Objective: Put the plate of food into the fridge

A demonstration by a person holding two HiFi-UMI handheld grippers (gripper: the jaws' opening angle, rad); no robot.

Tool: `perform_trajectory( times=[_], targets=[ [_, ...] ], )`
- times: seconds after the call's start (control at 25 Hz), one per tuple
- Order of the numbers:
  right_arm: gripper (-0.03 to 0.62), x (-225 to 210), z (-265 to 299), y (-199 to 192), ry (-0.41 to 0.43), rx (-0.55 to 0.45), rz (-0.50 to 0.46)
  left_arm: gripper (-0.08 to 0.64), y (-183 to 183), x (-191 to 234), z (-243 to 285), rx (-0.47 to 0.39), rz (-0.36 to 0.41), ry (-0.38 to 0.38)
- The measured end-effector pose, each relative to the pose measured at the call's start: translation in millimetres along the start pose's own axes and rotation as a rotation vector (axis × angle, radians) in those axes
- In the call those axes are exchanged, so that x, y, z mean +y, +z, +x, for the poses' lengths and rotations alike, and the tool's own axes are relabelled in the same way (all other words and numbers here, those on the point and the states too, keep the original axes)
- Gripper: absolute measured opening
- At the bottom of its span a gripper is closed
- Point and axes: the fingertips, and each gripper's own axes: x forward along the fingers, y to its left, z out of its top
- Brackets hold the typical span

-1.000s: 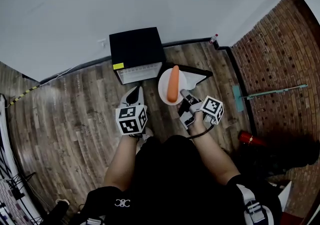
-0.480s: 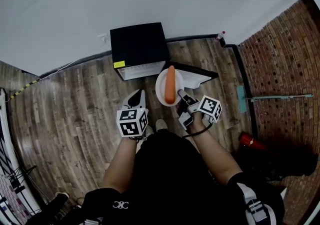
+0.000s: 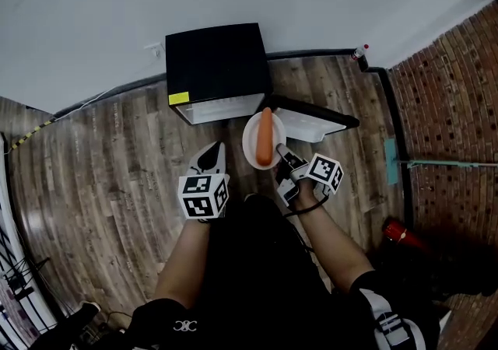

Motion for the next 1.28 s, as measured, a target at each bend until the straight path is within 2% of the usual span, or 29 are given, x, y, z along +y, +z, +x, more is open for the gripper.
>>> perform_trajectory(
  times=[0.36,0.56,0.84,1.0,1.16,1.28],
  targets=[
    [0.037,-155.5,131.4,7.7,0.016,0.021,-0.045,-0.003,-113.6,78.3,143.7,-0.090,0.047,0.022],
    [0.037,-210.9,224.9,21.4,0.083,-0.003,-0.031,-0.003,-156.2,124.5,207.6,-0.154,0.008,0.051],
    [0.038,-215.2,312.2,38.7,0.112,-0.124,0.024,-0.003,-179.1,164.3,220.8,-0.185,-0.058,0.112],
    [0.040,-218.0,353.7,55.6,0.114,-0.201,0.069,-0.003,-185.5,181.8,225.2,-0.198,-0.063,0.137],
    [0.040,-222.0,388.3,66.6,0.090,-0.246,0.049,-0.003,-198.7,193.0,229.5,-0.206,-0.063,0.144],
    [0.040,-225.7,406.6,68.4,0.048,-0.257,-0.006,-0.003,-211.5,197.4,230.6,-0.192,-0.063,0.144]
  ],
)
